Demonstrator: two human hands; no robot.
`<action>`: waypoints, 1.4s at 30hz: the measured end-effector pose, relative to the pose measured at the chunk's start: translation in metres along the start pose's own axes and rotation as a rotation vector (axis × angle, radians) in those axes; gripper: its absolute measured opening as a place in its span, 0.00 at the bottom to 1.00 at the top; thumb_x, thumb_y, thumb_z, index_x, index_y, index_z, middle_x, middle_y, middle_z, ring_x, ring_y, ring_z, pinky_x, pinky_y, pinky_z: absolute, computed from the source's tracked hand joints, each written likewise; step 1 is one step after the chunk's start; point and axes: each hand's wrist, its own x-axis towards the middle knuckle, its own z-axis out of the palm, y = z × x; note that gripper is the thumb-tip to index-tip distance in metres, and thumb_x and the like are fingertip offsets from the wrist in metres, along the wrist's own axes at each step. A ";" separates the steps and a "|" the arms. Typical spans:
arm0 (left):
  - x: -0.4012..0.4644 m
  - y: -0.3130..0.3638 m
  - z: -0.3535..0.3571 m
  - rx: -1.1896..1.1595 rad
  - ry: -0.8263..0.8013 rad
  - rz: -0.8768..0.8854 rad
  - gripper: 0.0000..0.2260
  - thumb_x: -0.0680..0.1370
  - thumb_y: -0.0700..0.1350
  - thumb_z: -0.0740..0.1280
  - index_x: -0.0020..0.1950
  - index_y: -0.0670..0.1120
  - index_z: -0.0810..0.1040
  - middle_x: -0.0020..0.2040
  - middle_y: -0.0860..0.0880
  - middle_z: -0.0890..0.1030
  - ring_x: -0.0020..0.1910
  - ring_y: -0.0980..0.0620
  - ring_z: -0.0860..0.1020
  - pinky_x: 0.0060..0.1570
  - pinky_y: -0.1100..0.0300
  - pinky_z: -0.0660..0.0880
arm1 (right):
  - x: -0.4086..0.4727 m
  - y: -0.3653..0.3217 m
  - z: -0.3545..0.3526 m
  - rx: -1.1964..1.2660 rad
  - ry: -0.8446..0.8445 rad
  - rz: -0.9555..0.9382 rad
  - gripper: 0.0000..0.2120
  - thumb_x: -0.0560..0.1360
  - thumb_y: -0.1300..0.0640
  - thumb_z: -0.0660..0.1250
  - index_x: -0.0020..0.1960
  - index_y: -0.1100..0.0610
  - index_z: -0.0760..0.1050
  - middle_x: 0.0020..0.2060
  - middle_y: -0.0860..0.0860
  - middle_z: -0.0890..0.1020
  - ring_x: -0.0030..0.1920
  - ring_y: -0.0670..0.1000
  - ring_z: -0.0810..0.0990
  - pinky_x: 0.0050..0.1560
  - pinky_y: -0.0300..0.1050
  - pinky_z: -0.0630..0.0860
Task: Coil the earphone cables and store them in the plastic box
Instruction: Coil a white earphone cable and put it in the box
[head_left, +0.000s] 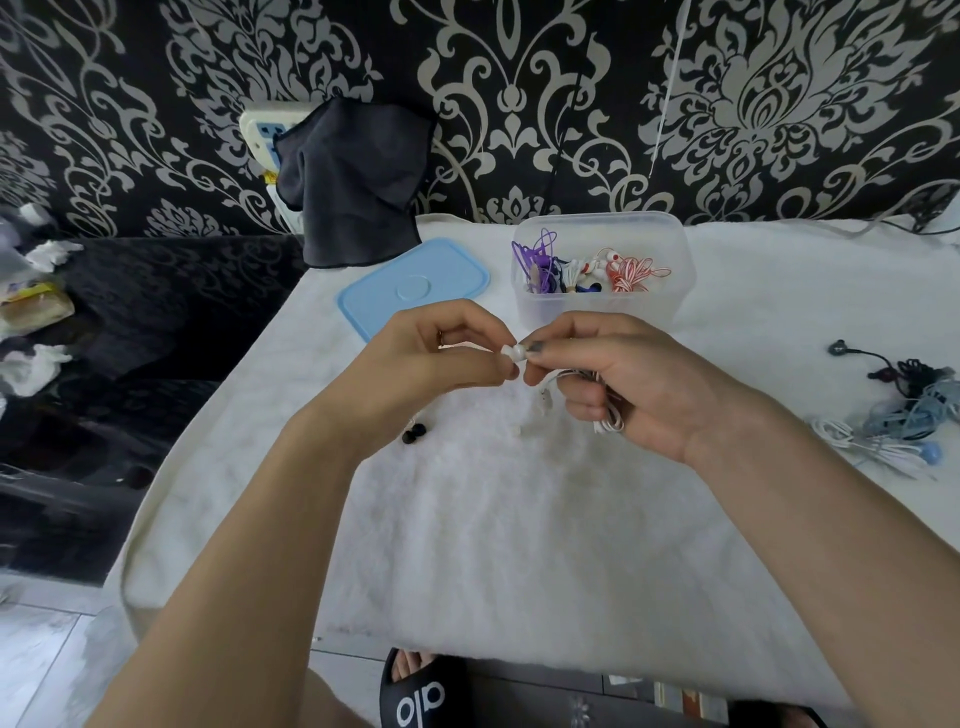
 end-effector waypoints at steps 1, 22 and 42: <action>0.000 0.000 -0.001 -0.045 -0.015 -0.012 0.06 0.76 0.33 0.72 0.49 0.42 0.82 0.50 0.39 0.84 0.51 0.45 0.84 0.59 0.53 0.80 | 0.000 -0.001 0.000 0.008 -0.011 -0.007 0.04 0.76 0.62 0.70 0.44 0.57 0.82 0.36 0.55 0.84 0.24 0.45 0.64 0.26 0.38 0.62; 0.003 -0.005 0.003 0.024 0.077 -0.062 0.10 0.78 0.30 0.67 0.56 0.41 0.78 0.46 0.44 0.84 0.47 0.50 0.83 0.53 0.56 0.81 | -0.002 -0.002 0.004 0.486 0.018 0.142 0.07 0.75 0.64 0.67 0.40 0.59 0.82 0.36 0.52 0.82 0.23 0.42 0.61 0.22 0.33 0.58; 0.012 -0.018 0.025 0.149 -0.051 -0.232 0.10 0.83 0.37 0.61 0.57 0.40 0.82 0.55 0.41 0.84 0.42 0.51 0.81 0.43 0.60 0.79 | 0.005 0.004 0.010 0.314 0.109 0.016 0.10 0.80 0.68 0.61 0.53 0.60 0.80 0.34 0.53 0.78 0.28 0.47 0.72 0.27 0.37 0.69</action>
